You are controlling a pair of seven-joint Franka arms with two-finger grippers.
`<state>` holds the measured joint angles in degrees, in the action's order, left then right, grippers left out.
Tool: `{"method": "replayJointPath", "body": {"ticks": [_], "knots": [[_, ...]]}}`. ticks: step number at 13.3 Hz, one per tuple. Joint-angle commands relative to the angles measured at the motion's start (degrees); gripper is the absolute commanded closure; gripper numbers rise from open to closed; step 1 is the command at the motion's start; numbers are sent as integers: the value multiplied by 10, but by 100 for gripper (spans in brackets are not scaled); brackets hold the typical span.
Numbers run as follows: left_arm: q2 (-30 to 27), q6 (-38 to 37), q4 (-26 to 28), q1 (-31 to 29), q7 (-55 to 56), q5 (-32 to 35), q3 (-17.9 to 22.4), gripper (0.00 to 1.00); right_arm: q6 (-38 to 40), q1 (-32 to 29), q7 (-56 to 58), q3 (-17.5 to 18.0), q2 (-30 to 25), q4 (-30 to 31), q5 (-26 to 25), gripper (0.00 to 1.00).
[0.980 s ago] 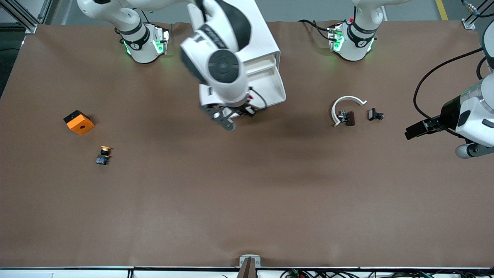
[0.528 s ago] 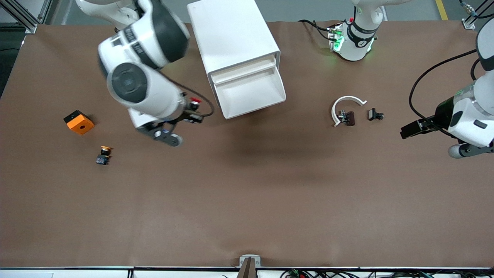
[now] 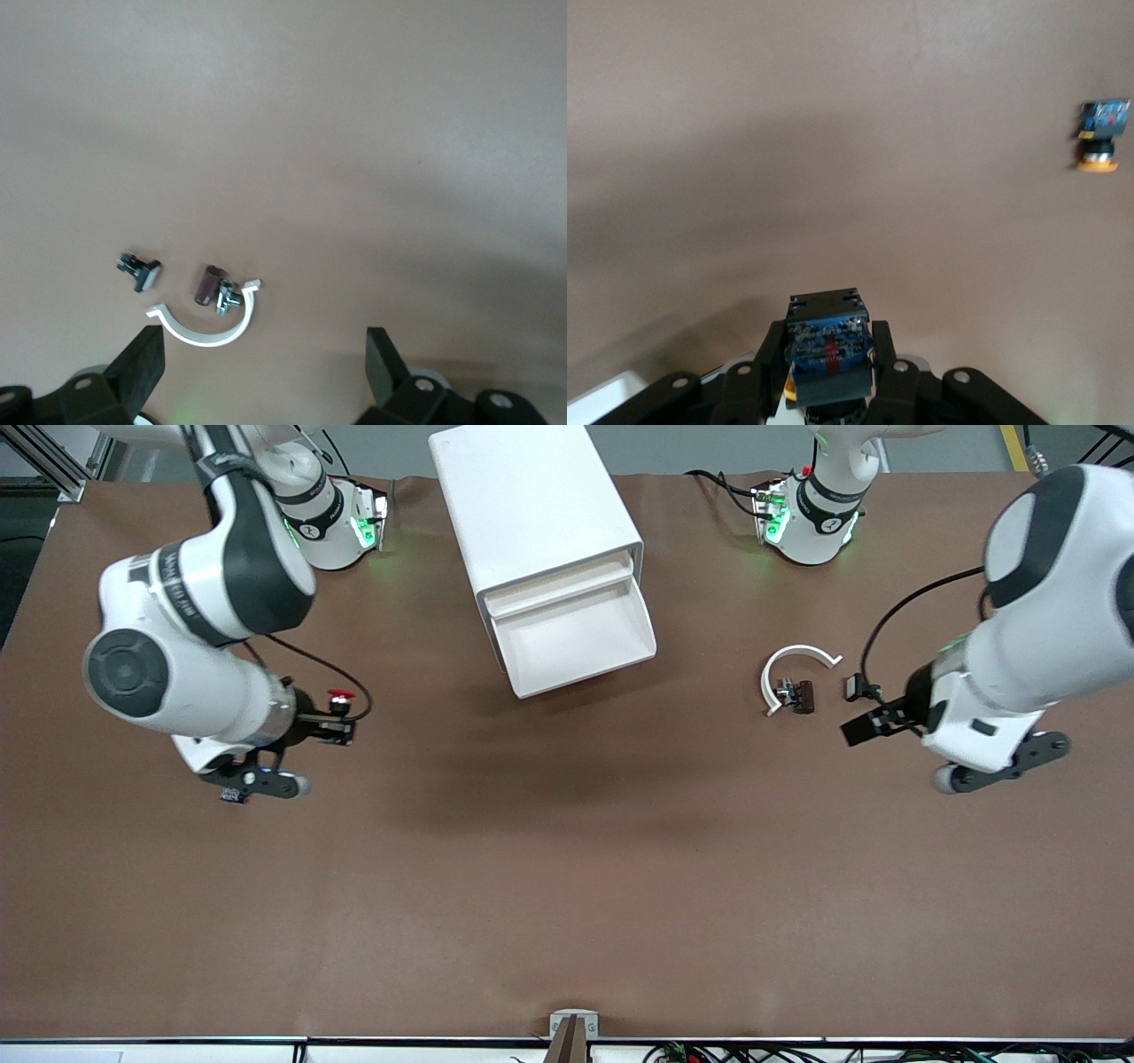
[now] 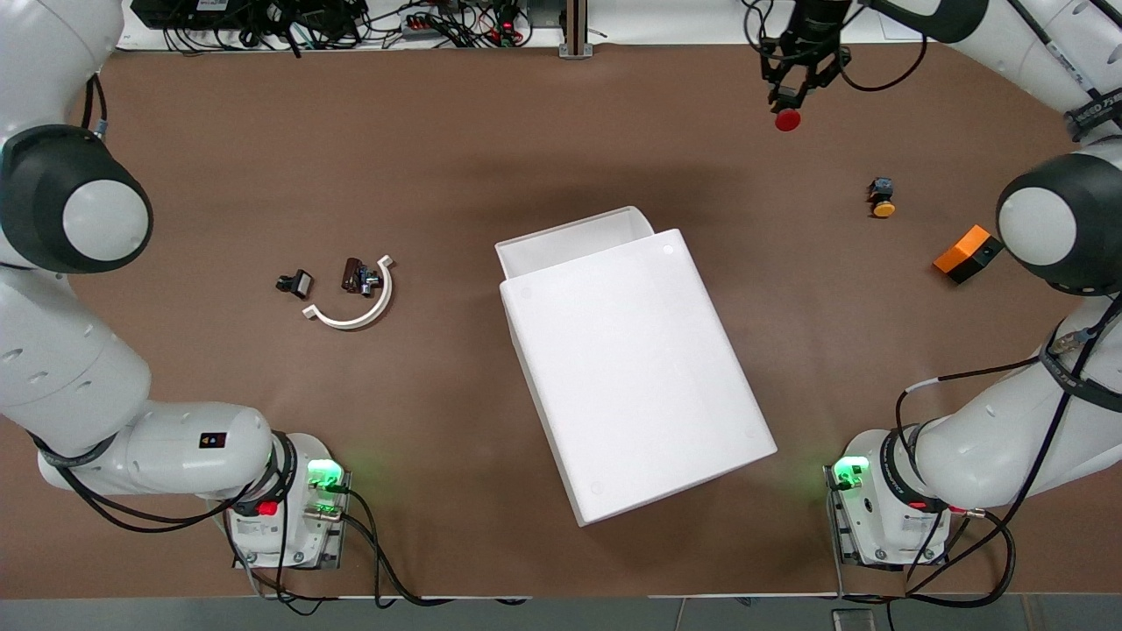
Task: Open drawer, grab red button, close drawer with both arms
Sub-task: 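Lower the button with the right gripper while the left gripper approaches the drawer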
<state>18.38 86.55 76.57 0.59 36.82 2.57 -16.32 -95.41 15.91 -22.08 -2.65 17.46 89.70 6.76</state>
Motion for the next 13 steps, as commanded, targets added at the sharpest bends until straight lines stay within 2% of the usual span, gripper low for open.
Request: {"method": "replayJointPath", "body": {"ticks": [1, 4, 7, 10, 11, 13], "knots": [[16, 4, -3, 16, 36, 7, -1, 0, -49, -42, 61, 11, -34, 76, -20, 100], [33, 16, -3, 45, 69, 9, 0, 0, -114, -50, 65, 11, -43, 137, -59, 100], [55, 59, 2, 70, 71, 22, -1, 0, -257, -70, 65, 10, -58, 251, -89, 100], [84, 101, 10, 106, 71, 26, -1, 0, -330, -93, 65, 10, -56, 298, -97, 100], [88, 123, 25, 117, 69, 26, -1, 0, -346, -99, 64, 10, -54, 303, -101, 100], [66, 203, 108, 118, 34, 26, -7, 0, -390, -119, 65, 10, -48, 319, -113, 100]]}}
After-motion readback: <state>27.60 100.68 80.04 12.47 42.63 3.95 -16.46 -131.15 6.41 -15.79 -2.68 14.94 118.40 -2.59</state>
